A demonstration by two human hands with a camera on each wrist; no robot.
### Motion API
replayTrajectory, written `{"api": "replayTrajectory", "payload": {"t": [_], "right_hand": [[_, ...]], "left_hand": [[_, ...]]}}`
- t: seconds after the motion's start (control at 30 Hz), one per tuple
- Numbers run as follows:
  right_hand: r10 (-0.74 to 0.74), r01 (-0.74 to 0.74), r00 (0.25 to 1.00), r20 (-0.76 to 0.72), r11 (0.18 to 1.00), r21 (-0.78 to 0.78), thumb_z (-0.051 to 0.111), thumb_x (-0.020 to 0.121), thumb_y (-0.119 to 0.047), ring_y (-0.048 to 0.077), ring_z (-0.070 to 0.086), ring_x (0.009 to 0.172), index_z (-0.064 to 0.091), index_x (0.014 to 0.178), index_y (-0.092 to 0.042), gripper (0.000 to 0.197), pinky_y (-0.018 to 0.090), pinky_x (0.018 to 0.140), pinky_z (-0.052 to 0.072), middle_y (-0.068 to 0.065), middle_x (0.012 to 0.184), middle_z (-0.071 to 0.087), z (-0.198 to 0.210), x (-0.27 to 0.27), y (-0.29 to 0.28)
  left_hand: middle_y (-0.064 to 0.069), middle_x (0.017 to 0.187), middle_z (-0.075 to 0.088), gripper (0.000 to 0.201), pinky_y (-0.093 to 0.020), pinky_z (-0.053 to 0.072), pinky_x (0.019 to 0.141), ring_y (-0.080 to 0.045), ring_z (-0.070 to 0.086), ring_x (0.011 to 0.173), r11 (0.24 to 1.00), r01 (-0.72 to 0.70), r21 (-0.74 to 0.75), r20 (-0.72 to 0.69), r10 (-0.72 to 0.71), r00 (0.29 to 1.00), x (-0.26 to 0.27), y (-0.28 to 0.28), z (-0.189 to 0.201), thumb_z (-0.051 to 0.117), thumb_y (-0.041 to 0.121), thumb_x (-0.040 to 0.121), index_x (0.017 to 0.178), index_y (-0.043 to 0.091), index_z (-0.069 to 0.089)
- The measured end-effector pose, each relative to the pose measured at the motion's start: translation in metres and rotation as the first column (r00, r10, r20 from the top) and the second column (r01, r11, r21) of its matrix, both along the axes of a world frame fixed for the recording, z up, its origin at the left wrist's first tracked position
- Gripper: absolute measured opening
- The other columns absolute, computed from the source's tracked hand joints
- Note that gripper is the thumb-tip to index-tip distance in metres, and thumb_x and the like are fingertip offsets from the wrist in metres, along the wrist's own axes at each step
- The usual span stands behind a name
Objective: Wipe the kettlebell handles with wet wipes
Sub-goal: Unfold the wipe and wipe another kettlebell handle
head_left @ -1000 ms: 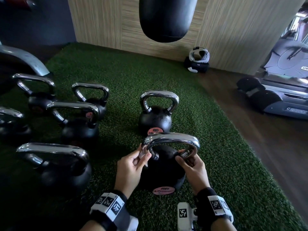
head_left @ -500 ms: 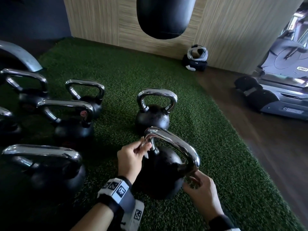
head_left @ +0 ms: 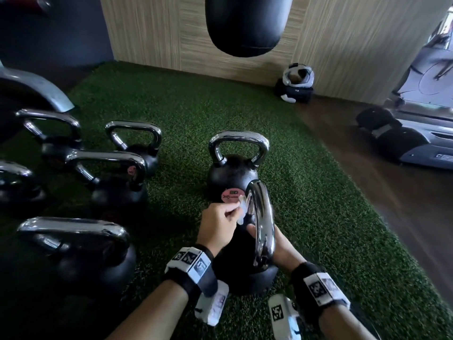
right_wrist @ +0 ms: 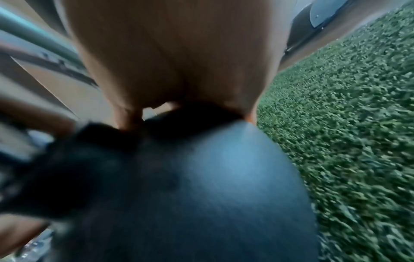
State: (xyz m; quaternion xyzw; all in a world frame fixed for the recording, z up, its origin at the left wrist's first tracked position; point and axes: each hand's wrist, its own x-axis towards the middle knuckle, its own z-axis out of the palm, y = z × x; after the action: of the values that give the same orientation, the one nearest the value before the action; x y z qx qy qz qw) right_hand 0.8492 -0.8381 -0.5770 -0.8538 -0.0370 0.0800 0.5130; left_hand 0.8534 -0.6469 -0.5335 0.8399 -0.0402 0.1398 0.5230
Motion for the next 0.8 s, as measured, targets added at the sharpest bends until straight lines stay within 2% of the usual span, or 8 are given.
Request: {"api": "replayTrajectory", "payload": {"t": [0.1,0.3,0.4,0.43,0.47,0.6,0.7,0.8], "right_hand": [[-0.025,0.025,1.0,0.011,1.0,0.002,0.067,0.084,-0.05,0.019,0.063,0.123,0.063,0.128,-0.039,0.045,0.052,0.108,0.05,-0.003,0.128,0.068,-0.025,0.006,-0.001],[-0.066,0.066,0.997,0.026,0.998,0.019,0.067,0.088,-0.049,0.023,0.062,0.126,0.062,0.133,-0.035,0.048,0.053,0.109,0.049,0.001,0.13,0.067,-0.042,0.012,-0.002],[-0.067,0.067,0.997,0.035,0.998,-0.004,0.065,0.089,-0.05,0.024,0.06,0.128,0.061,0.134,-0.033,0.048,0.053,0.11,0.049,0.0,0.13,0.067,-0.046,0.015,-0.003],[-0.056,0.056,0.998,0.042,0.998,-0.02,0.064,0.089,-0.05,0.021,0.059,0.13,0.06,0.135,-0.035,0.048,0.051,0.111,0.048,-0.004,0.131,0.067,-0.045,0.015,-0.002],[-0.046,0.048,0.998,0.049,0.998,-0.03,0.064,0.09,-0.05,0.02,0.057,0.132,0.06,0.136,-0.036,0.048,0.05,0.111,0.047,-0.006,0.132,0.067,-0.045,0.015,-0.002],[-0.067,0.068,0.997,0.046,0.997,-0.031,0.066,0.088,-0.053,0.018,0.059,0.129,0.061,0.134,-0.038,0.049,0.049,0.11,0.048,-0.004,0.13,0.067,-0.042,0.013,-0.002],[-0.075,0.076,0.995,0.061,0.997,-0.022,0.067,0.087,-0.053,0.016,0.061,0.127,0.062,0.133,-0.039,0.048,0.047,0.11,0.049,-0.004,0.13,0.067,-0.04,0.011,-0.001],[-0.086,0.085,0.996,0.029,0.996,0.02,0.067,0.086,-0.056,0.017,0.061,0.127,0.062,0.132,-0.04,0.05,0.047,0.11,0.05,-0.003,0.131,0.065,-0.039,0.011,0.001]], "left_hand": [[-0.008,0.077,0.075,0.018,-0.036,0.057,0.07,-0.023,0.072,0.074,0.999,0.002,0.038,-0.001,-0.002,1.0,0.005,-0.003,0.005,0.071,0.018,0.094,0.083,0.005,0.076],[0.001,0.044,0.046,0.054,-0.026,0.031,0.049,-0.003,0.035,0.044,0.996,0.032,-0.083,0.067,-0.027,0.997,0.006,-0.011,0.04,0.056,0.042,0.105,0.056,0.018,0.055],[0.009,0.049,0.058,0.031,-0.028,0.043,0.056,0.004,0.04,0.048,0.987,0.063,-0.149,-0.036,-0.069,0.997,0.014,-0.007,0.033,0.061,0.039,0.103,0.085,0.022,0.079],[0.018,0.077,0.076,0.029,-0.03,0.05,0.062,0.016,0.061,0.066,0.98,0.069,-0.186,-0.058,-0.081,0.995,0.017,-0.005,0.033,0.063,0.04,0.101,0.099,0.018,0.082],[0.015,0.102,0.062,0.03,-0.033,0.053,0.066,0.016,0.057,0.091,0.974,0.075,-0.212,-0.052,-0.088,0.995,0.017,-0.004,0.034,0.066,0.04,0.1,0.109,0.016,0.081],[0.01,0.11,0.077,0.024,-0.029,0.061,0.087,-0.002,0.074,0.093,0.958,0.123,-0.257,0.097,-0.101,0.99,-0.007,-0.004,0.043,0.072,0.017,0.096,0.12,0.015,0.076],[0.012,0.114,0.076,0.024,-0.015,0.055,0.062,0.006,0.067,0.067,0.972,0.143,-0.187,0.158,-0.113,0.981,-0.023,-0.004,0.053,0.069,0.016,0.098,0.121,0.018,0.076],[0.01,0.113,0.076,0.024,-0.03,0.063,0.078,0.001,0.074,0.088,0.98,0.12,-0.159,0.159,-0.095,0.983,-0.017,-0.003,0.064,0.07,0.02,0.098,0.12,0.017,0.076]]}}
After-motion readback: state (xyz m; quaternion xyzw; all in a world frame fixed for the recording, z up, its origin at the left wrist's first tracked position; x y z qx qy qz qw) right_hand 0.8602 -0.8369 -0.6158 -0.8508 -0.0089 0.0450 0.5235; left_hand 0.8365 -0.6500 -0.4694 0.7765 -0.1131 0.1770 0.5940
